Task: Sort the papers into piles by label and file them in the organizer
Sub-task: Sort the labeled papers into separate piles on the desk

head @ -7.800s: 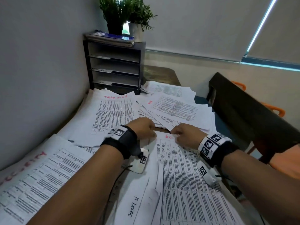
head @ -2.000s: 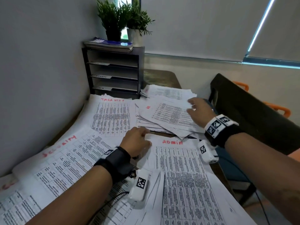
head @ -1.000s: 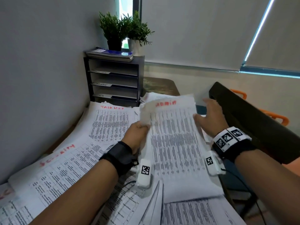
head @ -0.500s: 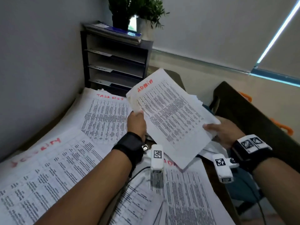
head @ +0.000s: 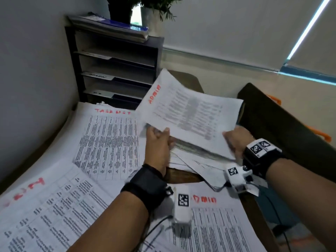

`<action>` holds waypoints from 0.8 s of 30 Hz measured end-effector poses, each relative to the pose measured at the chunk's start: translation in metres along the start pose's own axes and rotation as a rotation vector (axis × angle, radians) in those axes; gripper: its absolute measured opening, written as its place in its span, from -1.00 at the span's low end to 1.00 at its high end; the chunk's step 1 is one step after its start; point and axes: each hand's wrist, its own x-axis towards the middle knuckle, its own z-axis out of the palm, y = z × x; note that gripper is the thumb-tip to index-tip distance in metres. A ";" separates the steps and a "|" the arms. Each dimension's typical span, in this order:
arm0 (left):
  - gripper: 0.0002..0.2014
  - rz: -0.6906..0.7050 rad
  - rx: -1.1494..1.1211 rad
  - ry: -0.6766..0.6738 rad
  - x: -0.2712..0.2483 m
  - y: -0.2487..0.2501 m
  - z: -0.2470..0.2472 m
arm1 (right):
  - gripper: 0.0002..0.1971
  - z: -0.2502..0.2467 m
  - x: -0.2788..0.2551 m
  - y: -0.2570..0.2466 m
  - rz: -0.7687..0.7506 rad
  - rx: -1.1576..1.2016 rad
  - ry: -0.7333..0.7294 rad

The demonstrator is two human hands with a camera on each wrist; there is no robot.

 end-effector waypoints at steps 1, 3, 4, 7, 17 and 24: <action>-0.66 -0.015 0.006 -0.010 -0.002 -0.002 0.003 | -0.74 -0.007 0.020 0.002 0.031 -0.020 0.052; -0.58 -0.012 0.004 0.013 -0.005 -0.004 0.004 | -0.62 -0.019 0.056 0.002 0.069 -0.073 0.073; -0.59 -0.015 -0.002 0.028 -0.004 -0.005 0.004 | -0.60 -0.022 0.068 -0.001 0.087 -0.118 0.075; -0.63 -0.033 -0.009 0.052 0.001 -0.009 0.001 | -0.57 -0.027 0.107 -0.014 0.080 -0.248 0.062; -0.67 -0.041 0.008 0.063 0.004 -0.016 -0.002 | -0.56 -0.015 0.126 -0.070 -0.095 -0.357 0.159; -0.65 -0.031 0.106 0.021 -0.005 -0.008 0.003 | -0.77 -0.002 -0.008 -0.061 -0.442 -0.163 -0.217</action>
